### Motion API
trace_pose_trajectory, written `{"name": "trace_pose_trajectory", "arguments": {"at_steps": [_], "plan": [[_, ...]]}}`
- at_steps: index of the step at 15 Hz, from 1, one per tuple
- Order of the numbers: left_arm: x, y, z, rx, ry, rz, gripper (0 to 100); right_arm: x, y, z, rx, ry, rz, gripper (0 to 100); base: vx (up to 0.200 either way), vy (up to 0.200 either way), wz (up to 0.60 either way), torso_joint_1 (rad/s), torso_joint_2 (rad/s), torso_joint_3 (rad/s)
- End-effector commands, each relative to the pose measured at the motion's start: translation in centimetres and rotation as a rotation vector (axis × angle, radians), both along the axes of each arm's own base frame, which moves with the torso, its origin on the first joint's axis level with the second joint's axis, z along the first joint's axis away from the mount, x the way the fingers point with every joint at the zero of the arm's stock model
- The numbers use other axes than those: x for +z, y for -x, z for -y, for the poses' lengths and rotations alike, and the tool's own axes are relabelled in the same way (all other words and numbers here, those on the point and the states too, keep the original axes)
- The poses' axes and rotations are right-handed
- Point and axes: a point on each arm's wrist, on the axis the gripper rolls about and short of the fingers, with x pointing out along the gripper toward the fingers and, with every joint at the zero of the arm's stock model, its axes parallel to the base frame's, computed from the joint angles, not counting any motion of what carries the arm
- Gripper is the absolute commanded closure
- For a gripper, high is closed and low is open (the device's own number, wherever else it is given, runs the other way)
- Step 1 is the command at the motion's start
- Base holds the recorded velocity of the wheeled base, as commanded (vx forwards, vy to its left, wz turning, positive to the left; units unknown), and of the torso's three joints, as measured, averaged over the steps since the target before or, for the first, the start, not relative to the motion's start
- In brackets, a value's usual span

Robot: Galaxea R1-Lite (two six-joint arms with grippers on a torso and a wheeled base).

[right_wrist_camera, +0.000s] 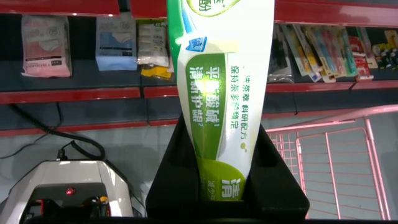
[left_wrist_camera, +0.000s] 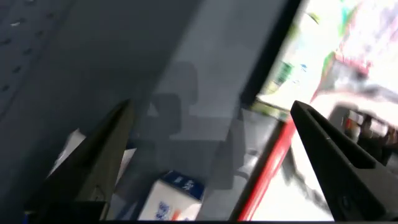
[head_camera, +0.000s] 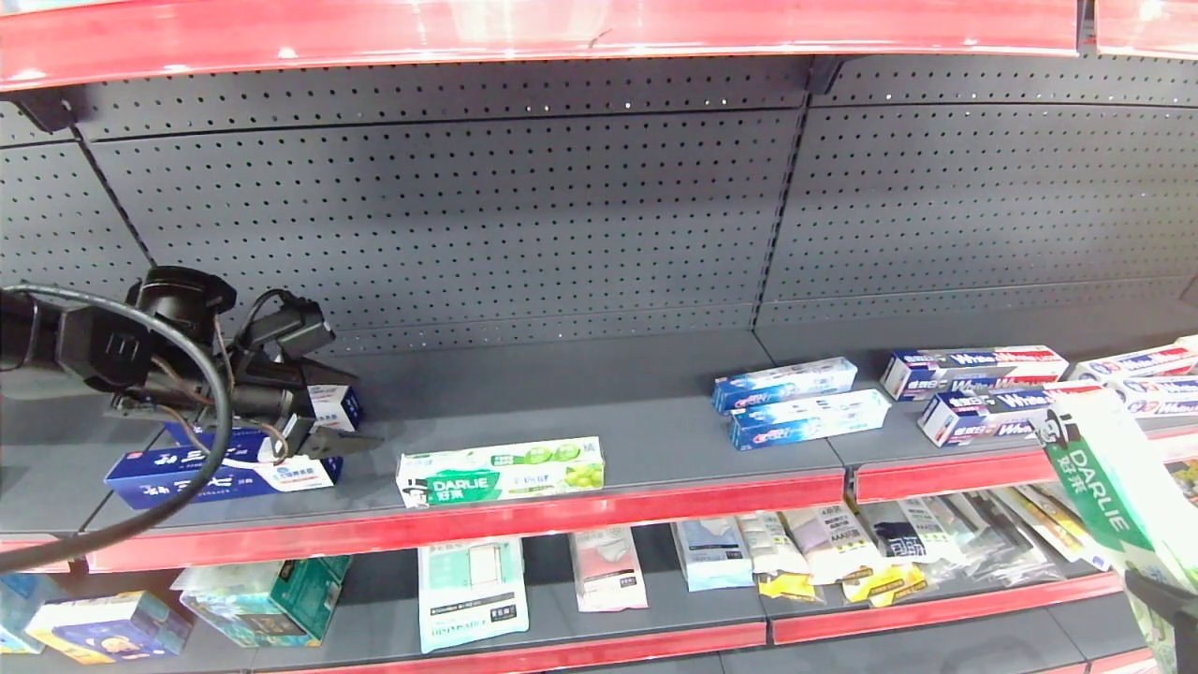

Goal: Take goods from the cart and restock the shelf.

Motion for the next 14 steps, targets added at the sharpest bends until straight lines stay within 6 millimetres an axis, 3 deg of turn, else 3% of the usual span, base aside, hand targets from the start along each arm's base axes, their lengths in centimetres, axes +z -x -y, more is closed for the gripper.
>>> {"name": "trace_pose_trajectory", "arguments": {"at_steps": [1, 6, 10, 12, 14], "plan": [[1.0, 0.3, -0.2, 0.060, 0.035, 0.018, 0, 0.0, -0.2, 0.0, 0.002, 0.001, -0.006, 100, 0.000, 0.000, 0.00, 0.000, 0.00, 0.000], [0.5, 0.3, 0.0, 0.265, 0.097, 0.127, 0, 0.1, -0.1, -0.1, 0.012, -0.009, 0.003, 100, 0.000, 0.000, 0.00, 0.000, 0.00, 0.000], [0.9, 0.0, 2.4, 0.589, 0.269, 0.297, 0, 0.4, -0.3, -0.1, 0.009, -0.031, 0.016, 100, 0.000, 0.000, 0.00, 0.000, 0.00, 0.000], [0.6, 1.1, 2.6, 0.674, 0.318, 0.301, 0, 0.6, -0.3, -0.1, 0.014, -0.036, 0.024, 100, 0.000, 0.000, 0.00, 0.000, 0.00, 0.000], [0.9, 6.3, 3.1, 0.643, 0.366, 0.236, 0, 0.9, -0.3, -0.1, 0.025, -0.043, 0.041, 100, 0.000, 0.000, 0.00, 0.000, 0.00, 0.000]]}}
